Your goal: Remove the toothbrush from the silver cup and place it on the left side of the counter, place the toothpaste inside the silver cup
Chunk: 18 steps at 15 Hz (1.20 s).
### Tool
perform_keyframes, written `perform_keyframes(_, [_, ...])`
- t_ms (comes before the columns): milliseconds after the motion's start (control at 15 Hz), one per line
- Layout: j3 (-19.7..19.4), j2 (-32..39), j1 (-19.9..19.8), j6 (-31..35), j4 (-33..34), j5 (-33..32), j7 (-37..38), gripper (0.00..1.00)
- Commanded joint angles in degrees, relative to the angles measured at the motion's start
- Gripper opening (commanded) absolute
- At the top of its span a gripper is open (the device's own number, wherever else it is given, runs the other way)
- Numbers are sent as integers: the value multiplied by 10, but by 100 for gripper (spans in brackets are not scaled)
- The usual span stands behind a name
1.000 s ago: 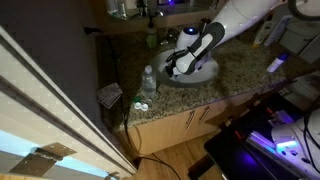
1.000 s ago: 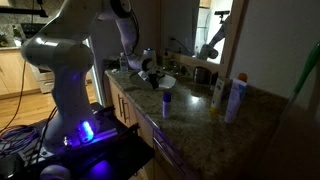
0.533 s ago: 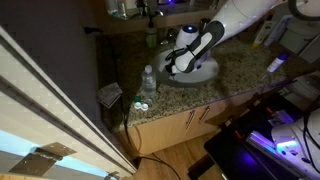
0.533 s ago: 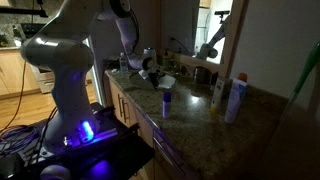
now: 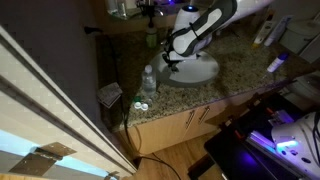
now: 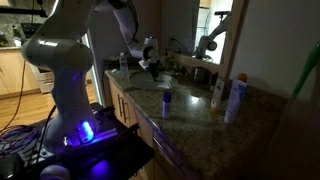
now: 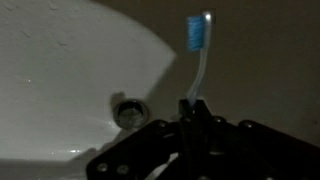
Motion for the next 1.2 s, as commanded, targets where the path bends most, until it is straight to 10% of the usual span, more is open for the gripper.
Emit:
perform_keyframes(0, [62,-68,-67,-24,-44,23,-59,2])
perform_keyframes(400, [196,-120,-172,-104,-39,149,-215,2])
perform_keyframes(1133, [210,-83,-121,-117,65,154,-221,2])
